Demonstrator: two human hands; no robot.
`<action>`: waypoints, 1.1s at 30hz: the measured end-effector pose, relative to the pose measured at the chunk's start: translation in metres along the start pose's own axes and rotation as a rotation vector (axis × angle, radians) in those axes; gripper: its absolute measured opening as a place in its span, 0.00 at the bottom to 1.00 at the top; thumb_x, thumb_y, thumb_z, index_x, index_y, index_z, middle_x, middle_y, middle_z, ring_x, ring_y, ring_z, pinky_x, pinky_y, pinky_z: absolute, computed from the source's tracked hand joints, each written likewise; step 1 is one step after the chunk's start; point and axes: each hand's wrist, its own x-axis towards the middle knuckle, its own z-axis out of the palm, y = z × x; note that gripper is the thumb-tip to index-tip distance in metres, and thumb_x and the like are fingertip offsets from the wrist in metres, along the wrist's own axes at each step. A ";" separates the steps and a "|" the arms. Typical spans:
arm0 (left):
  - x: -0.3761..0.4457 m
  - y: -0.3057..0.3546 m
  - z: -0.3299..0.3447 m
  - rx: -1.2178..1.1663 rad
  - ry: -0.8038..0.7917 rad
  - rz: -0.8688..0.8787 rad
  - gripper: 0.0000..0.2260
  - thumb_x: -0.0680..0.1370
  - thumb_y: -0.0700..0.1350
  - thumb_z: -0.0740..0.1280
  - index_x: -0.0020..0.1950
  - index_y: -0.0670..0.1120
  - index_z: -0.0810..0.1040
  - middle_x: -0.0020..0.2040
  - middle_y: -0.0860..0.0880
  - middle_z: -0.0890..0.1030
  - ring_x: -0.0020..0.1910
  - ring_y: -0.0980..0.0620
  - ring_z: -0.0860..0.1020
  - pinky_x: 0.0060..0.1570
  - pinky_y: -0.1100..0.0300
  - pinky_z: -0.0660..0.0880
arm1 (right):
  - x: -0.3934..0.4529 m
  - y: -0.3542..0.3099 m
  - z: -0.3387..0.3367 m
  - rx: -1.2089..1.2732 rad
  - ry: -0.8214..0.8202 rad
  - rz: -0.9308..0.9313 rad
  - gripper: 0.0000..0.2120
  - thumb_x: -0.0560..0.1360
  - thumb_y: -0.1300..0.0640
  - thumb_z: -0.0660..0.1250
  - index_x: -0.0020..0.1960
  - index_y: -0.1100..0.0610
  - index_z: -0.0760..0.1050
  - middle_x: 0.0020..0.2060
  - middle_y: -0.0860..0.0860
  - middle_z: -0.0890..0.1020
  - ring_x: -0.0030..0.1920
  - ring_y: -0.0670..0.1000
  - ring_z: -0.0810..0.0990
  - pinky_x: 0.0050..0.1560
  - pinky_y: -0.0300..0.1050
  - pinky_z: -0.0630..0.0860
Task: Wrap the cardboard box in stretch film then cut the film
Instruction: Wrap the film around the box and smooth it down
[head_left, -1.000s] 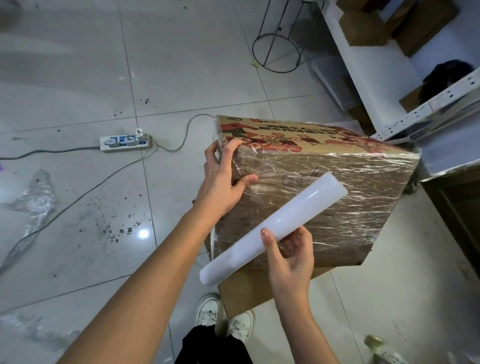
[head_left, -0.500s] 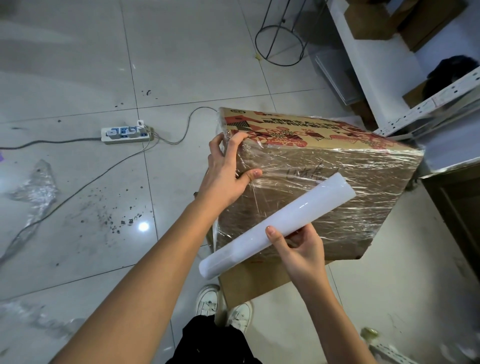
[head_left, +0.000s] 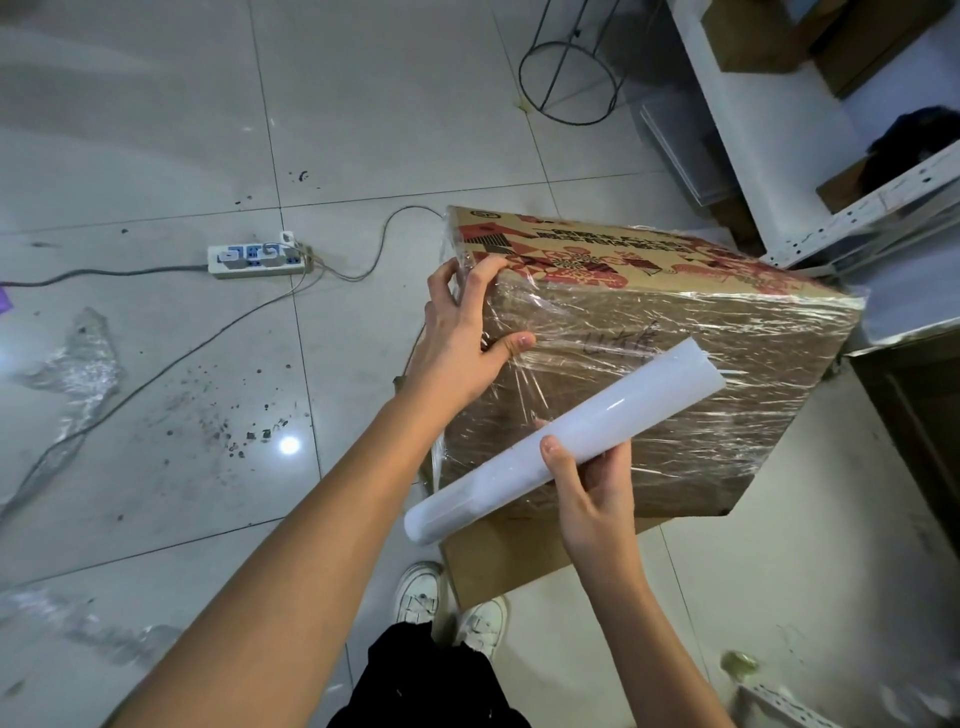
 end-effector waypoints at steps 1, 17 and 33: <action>0.000 0.001 0.000 -0.003 0.001 0.000 0.32 0.73 0.53 0.70 0.66 0.65 0.51 0.71 0.44 0.53 0.70 0.40 0.63 0.63 0.38 0.69 | 0.000 0.000 -0.001 0.026 -0.024 0.013 0.15 0.75 0.65 0.66 0.58 0.52 0.68 0.53 0.57 0.80 0.54 0.48 0.80 0.55 0.42 0.77; 0.001 0.003 0.000 0.008 0.016 0.003 0.32 0.73 0.53 0.70 0.65 0.65 0.51 0.71 0.43 0.53 0.71 0.40 0.61 0.62 0.39 0.71 | 0.002 0.005 -0.011 0.347 -0.080 0.307 0.17 0.74 0.61 0.63 0.63 0.59 0.67 0.51 0.58 0.81 0.50 0.53 0.82 0.49 0.49 0.78; 0.009 0.000 -0.003 0.044 -0.021 -0.014 0.33 0.73 0.54 0.69 0.72 0.59 0.53 0.72 0.44 0.52 0.71 0.40 0.61 0.62 0.40 0.71 | 0.007 -0.001 -0.011 -0.251 -0.042 0.246 0.12 0.66 0.64 0.75 0.47 0.58 0.76 0.40 0.55 0.82 0.41 0.51 0.82 0.39 0.42 0.79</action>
